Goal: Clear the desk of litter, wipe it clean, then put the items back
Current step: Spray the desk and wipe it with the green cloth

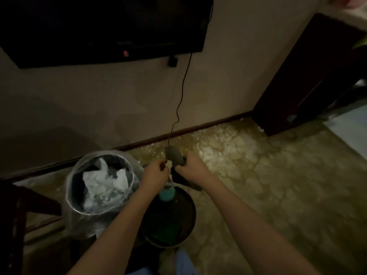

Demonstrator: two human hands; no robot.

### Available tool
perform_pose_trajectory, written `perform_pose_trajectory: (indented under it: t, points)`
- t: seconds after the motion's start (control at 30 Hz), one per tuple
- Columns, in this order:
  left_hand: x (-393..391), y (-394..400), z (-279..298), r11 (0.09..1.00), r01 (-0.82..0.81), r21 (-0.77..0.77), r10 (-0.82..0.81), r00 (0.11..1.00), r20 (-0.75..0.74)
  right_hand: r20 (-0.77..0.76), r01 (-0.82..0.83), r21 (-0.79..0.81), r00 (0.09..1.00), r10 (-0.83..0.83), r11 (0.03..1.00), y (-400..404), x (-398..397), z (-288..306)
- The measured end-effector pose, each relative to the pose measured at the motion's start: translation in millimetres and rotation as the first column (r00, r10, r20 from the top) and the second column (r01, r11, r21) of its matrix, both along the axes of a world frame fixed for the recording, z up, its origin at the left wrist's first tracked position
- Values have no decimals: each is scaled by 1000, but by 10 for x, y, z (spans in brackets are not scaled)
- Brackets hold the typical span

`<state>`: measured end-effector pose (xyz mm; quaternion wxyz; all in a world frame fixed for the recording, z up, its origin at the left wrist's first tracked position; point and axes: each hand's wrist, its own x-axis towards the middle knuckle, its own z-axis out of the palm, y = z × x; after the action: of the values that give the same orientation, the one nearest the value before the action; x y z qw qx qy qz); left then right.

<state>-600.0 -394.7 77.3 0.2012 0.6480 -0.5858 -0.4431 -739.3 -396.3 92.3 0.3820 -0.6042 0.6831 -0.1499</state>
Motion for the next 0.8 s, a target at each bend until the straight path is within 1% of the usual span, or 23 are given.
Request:
perform_pose_trajectory:
  t: [0.2, 0.33, 0.47, 0.6, 0.7, 0.8]
  points:
    - [-166, 255, 595, 991, -14, -136, 6, 998, -60, 29, -67, -114, 997, 71, 991, 145, -88, 683]
    - [-142, 323, 846, 975, -34, -220, 27, 999, -36, 59, -80, -150, 994, 90, 985, 167, -123, 944]
    - [1, 425, 1018, 969, -94, -229, 92, 996, -21, 125, -143, -151, 979, 162, 978, 147, 17, 1089]
    - [340, 651, 1059, 953, -212, -217, 212, 977, -26, 175, -252, -124, 946, 272, 960, 152, 375, 1164]
    - [684, 917, 1132, 930, -287, -229, 289, 957, -25, 208, -334, -150, 909, 360, 930, 232, 808, 1203]
    - [1160, 1270, 1249, 885, -392, -252, 398, 917, -27, 226, -434, -191, 854, 469, 881, 435, 1360, 1290]
